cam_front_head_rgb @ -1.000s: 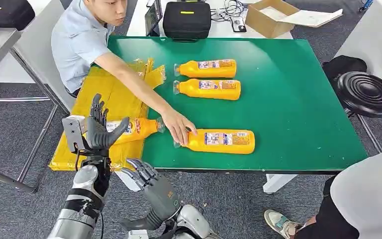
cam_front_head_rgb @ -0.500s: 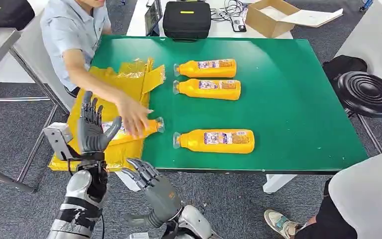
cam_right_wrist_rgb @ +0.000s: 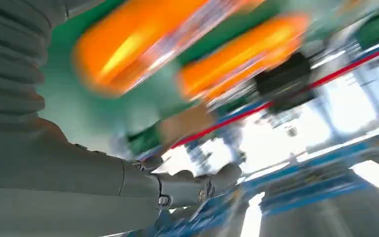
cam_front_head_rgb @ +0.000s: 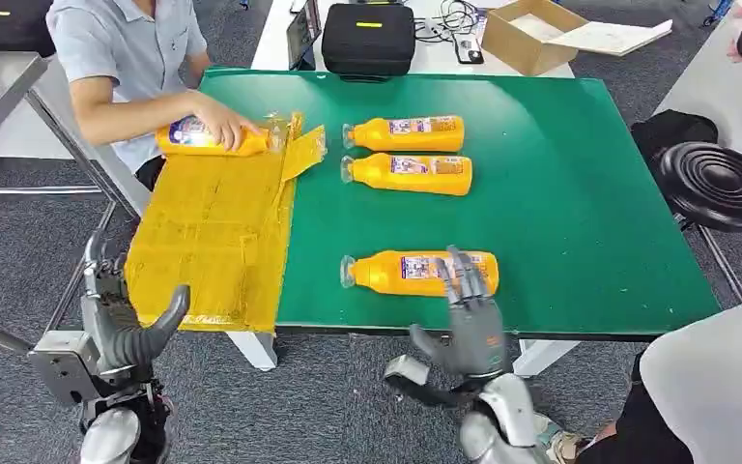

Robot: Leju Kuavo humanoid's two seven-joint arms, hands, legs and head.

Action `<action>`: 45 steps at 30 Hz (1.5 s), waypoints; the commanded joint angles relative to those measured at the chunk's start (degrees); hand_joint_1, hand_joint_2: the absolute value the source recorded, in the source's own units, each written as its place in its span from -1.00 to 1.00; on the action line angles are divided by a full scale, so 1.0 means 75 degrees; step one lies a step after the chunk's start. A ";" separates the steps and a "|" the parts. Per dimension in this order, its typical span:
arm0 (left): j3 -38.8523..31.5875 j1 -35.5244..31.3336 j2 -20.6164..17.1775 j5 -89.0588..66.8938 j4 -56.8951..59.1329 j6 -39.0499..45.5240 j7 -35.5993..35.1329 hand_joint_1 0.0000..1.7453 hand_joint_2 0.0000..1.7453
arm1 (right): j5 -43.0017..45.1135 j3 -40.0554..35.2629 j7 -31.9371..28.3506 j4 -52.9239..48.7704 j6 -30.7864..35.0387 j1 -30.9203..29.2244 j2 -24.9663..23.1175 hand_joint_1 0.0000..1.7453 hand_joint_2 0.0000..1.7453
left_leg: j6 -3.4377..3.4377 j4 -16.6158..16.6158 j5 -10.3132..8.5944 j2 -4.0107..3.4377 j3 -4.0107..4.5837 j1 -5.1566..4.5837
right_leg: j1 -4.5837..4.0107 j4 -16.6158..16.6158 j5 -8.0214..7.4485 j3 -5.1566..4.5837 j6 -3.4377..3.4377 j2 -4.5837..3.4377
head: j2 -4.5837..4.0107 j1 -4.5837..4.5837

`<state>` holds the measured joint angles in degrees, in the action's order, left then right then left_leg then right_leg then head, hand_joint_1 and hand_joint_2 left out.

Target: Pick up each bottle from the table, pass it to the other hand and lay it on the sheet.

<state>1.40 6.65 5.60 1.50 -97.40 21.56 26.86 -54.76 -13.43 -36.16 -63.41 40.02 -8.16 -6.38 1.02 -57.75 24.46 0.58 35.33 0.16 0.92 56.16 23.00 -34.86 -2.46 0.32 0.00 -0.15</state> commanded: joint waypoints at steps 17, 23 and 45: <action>0.0483 -0.0034 -0.0001 -0.0343 -0.0271 0.0569 0.0053 -1.00 1.00 | 0.0544 0.1528 0.0817 0.2421 -0.0030 -0.1556 0.0170 -1.00 1.00 | -0.0005 0.0005 0.0002 -0.0017 -0.0023 0.0005 | -0.0010 -0.0001 0.0003 0.0015 0.0005 -0.0010 | 0.0000 -0.0006; 0.0914 -0.0592 -0.0012 -0.0324 0.0238 0.0338 -0.0030 -1.00 1.00 | 0.0778 0.0702 0.1272 0.3862 -0.0489 -0.2685 0.0218 -1.00 1.00 | -0.0009 -0.0001 0.0008 -0.0035 -0.0040 0.0007 | -0.0013 0.0004 0.0003 0.0026 0.0012 -0.0027 | 0.0000 -0.0006; 0.1691 -0.1877 0.0099 0.0228 0.1532 -0.0353 -0.0549 -1.00 1.00 | -0.0841 -0.0961 0.3402 0.6121 -0.2028 -0.4178 0.0175 -1.00 1.00 | -0.0008 -0.0002 -0.0005 -0.0012 -0.0043 0.0007 | -0.0013 0.0006 -0.0003 0.0035 0.0027 -0.0002 | 0.0000 -0.0006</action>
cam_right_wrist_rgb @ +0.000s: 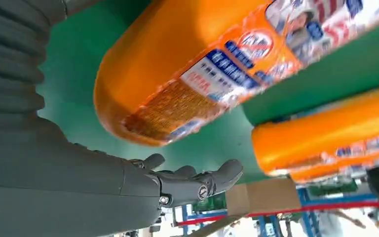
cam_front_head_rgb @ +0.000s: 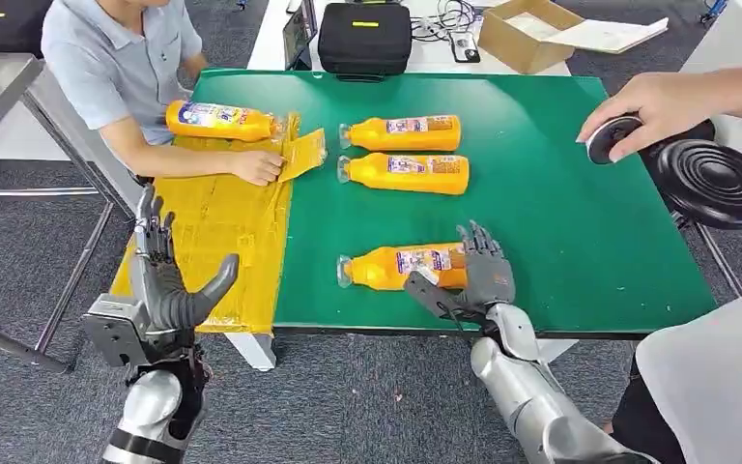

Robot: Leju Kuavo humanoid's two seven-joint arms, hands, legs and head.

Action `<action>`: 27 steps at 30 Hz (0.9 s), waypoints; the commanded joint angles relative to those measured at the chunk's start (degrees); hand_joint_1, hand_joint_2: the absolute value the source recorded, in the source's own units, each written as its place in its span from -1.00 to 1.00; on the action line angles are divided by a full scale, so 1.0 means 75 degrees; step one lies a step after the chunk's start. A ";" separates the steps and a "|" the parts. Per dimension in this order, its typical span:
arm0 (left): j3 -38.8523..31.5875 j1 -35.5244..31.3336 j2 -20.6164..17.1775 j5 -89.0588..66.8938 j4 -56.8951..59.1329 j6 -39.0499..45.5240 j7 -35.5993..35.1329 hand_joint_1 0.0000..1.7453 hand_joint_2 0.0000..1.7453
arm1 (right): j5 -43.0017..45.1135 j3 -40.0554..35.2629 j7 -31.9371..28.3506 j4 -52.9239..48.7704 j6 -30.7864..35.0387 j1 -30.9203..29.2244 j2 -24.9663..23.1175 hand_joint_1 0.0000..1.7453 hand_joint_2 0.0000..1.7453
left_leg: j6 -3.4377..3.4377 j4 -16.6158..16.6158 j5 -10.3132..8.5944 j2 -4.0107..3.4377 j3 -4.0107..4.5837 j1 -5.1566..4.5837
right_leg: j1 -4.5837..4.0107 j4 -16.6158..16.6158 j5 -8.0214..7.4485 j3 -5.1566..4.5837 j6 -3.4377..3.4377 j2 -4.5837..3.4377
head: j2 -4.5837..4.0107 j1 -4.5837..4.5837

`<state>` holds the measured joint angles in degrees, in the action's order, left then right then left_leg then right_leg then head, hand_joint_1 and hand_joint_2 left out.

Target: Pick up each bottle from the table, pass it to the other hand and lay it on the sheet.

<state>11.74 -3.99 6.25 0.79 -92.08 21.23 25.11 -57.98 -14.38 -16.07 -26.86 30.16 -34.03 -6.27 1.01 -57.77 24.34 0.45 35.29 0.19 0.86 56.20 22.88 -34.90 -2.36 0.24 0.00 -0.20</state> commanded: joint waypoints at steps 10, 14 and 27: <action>0.0432 -0.0467 -0.0003 0.0468 0.0852 -0.0565 -0.0531 -1.00 1.00 | -0.0860 -0.1209 0.1371 0.1330 -0.1633 -0.0863 0.0320 -0.98 1.00 | -0.0004 0.0006 0.0005 0.0001 -0.0031 -0.0001 | -0.0001 -0.0004 0.0010 0.0030 0.0009 0.0010 | 0.0000 0.0000; 0.0476 -0.0535 0.0016 0.0527 0.0939 -0.0657 -0.0589 -1.00 1.00 | -0.0932 -0.1289 0.1379 0.1398 -0.1878 -0.0916 0.0364 0.96 1.00 | -0.0004 0.0005 0.0002 0.0001 -0.0030 0.0002 | -0.0003 -0.0006 0.0007 0.0029 0.0008 0.0014 | 0.0000 0.0000; 0.0486 -0.0635 0.0084 0.0683 0.1114 -0.0587 -0.0336 -1.00 1.00 | 0.0989 0.0298 -0.0844 0.1289 -0.1830 -0.0279 0.0252 1.00 1.00 | -0.0005 0.0009 0.0004 0.0011 -0.0058 0.0005 | -0.0007 -0.0016 0.0009 0.0060 0.0009 0.0021 | 0.0000 0.0003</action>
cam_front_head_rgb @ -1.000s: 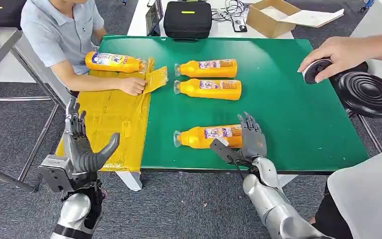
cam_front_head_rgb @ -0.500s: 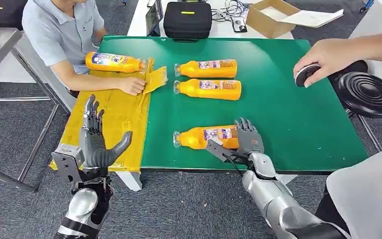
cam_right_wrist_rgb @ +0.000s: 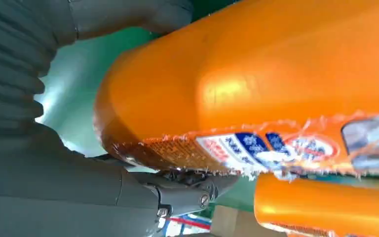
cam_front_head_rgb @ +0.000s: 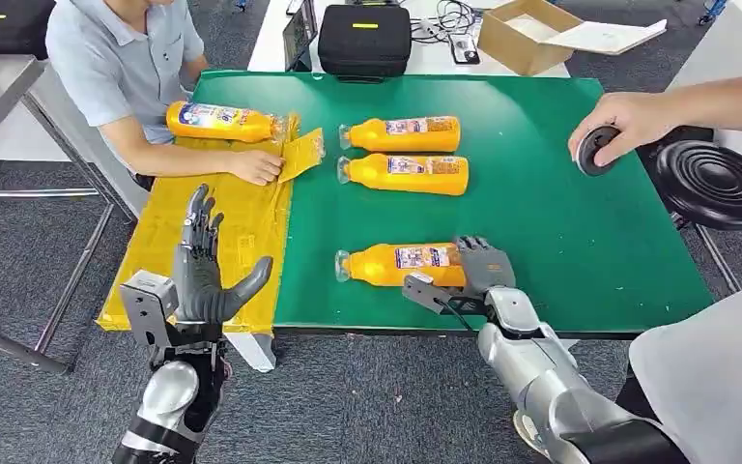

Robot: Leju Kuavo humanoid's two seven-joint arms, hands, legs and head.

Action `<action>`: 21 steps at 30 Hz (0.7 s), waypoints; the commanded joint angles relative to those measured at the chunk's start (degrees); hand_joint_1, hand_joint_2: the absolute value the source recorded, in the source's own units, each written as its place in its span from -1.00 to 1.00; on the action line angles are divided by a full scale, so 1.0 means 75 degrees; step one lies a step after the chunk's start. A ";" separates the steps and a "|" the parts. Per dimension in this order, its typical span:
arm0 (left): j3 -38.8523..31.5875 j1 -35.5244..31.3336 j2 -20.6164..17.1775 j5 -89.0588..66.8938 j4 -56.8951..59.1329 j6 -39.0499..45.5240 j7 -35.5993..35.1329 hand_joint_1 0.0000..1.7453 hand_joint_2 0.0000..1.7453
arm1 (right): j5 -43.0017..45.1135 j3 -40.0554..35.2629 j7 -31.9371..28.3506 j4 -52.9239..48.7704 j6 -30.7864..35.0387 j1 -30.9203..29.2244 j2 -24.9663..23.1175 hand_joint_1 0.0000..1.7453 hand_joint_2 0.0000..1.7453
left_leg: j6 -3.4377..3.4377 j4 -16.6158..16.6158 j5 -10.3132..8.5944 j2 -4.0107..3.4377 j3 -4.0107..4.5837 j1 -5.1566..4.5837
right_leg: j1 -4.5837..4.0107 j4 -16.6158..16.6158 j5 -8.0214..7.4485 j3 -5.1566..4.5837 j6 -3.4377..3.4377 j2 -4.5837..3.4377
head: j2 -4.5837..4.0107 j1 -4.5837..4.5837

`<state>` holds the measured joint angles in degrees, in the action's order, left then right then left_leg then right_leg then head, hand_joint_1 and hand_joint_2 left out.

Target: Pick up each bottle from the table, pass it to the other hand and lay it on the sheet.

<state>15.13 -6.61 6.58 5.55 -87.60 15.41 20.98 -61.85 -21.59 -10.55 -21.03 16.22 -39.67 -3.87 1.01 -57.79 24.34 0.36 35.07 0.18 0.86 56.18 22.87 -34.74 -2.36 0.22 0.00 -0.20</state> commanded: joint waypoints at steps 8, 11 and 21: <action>-0.0061 -0.0225 0.0066 -0.0003 0.0403 0.0395 0.0304 -1.00 1.00 | 0.1822 0.1486 -0.1853 0.0411 -0.0043 0.0510 -0.0186 1.00 1.00 | -0.0010 0.0012 0.0011 0.0004 -0.0039 0.0008 | -0.0009 -0.0011 0.0012 0.0043 0.0016 0.0002 | 0.0000 0.0000; -0.0152 -0.0140 0.0131 -0.0225 0.0279 0.0898 0.0547 -1.00 1.00 | 0.2435 0.1887 -0.2522 0.0226 -0.0032 0.0604 -0.0342 1.00 1.00 | -0.0007 0.0009 0.0006 0.0004 -0.0022 0.0004 | -0.0005 -0.0008 0.0007 0.0026 0.0010 0.0000 | 0.0000 0.0000; -0.0194 0.0974 -0.0155 0.1870 0.1265 0.0667 -0.0905 -1.00 1.00 | 0.7093 0.1996 -0.3164 -0.5965 -0.0044 0.3327 -0.0919 1.00 1.00 | -0.0007 0.0016 0.0017 -0.0017 -0.0020 0.0006 | -0.0006 -0.0003 0.0017 0.0019 0.0013 -0.0022 | 0.0000 -0.0003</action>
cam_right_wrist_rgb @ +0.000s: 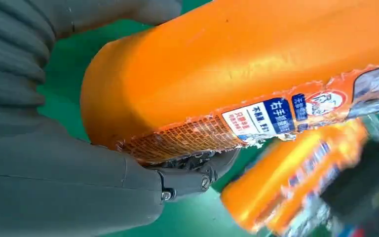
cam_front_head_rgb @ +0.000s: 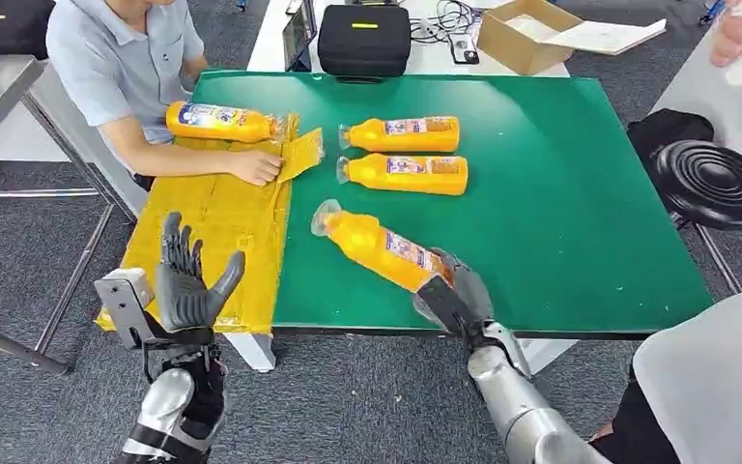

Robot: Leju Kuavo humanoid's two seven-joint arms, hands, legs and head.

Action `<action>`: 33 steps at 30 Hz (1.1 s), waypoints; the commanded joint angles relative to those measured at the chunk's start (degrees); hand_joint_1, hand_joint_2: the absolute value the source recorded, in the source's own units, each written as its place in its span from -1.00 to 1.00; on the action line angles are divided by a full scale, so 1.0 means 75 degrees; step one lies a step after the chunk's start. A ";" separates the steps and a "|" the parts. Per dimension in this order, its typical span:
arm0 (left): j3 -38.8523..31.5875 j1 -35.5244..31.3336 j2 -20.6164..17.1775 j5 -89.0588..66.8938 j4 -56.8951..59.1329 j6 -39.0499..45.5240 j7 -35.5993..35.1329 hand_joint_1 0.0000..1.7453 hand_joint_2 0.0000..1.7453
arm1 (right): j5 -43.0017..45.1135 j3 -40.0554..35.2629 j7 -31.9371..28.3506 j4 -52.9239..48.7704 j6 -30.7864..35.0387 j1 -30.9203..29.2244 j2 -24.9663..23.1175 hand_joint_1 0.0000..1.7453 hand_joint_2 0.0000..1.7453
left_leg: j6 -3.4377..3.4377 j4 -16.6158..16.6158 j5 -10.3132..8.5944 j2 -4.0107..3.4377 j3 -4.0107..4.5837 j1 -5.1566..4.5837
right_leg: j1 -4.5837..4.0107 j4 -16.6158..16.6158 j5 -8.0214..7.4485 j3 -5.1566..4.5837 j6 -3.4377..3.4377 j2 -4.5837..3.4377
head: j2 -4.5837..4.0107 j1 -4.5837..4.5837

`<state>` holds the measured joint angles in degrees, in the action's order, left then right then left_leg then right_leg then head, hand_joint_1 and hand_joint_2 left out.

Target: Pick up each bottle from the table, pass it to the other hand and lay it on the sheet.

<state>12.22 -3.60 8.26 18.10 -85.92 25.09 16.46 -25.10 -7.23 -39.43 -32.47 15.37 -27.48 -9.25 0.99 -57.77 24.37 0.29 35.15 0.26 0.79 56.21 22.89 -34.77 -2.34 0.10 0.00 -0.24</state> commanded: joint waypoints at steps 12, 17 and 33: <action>0.1027 0.0881 -0.0719 -0.0186 0.0578 -0.2537 0.0015 -1.00 1.00 | 0.2523 -0.1311 0.0580 -0.4636 -0.0953 0.1868 -0.0071 1.00 1.00 | -0.0009 0.0006 0.0019 -0.0006 -0.0003 -0.0003 | 0.0001 -0.0009 0.0012 0.0002 0.0014 -0.0003 | 0.0000 0.0006; 0.0768 0.0853 -0.0261 0.0107 0.0340 -0.2821 0.0233 -1.00 1.00 | 0.1924 -0.2409 0.0446 -0.3621 -0.0959 0.1673 -0.0297 1.00 1.00 | -0.0015 0.0003 0.0037 -0.0029 -0.0040 0.0001 | -0.0008 -0.0003 0.0024 0.0031 0.0022 -0.0026 | 0.0000 0.0006; 0.0973 0.0864 0.0100 0.1303 -0.0651 -0.3167 0.0072 -1.00 1.00 | 0.0927 -0.4513 0.0075 -0.1623 -0.1296 0.1345 -0.0866 1.00 1.00 | -0.0008 0.0006 0.0014 -0.0004 0.0011 0.0005 | -0.0004 -0.0009 0.0008 -0.0008 0.0011 -0.0004 | 0.0000 0.0003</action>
<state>18.32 4.11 8.46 25.88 -89.72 2.29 17.92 -16.35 -30.87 -38.10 -55.56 6.19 -13.46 -14.47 0.98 -57.76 24.43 0.32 35.36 0.25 0.80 56.17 22.93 -34.95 -2.32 0.10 0.00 -0.22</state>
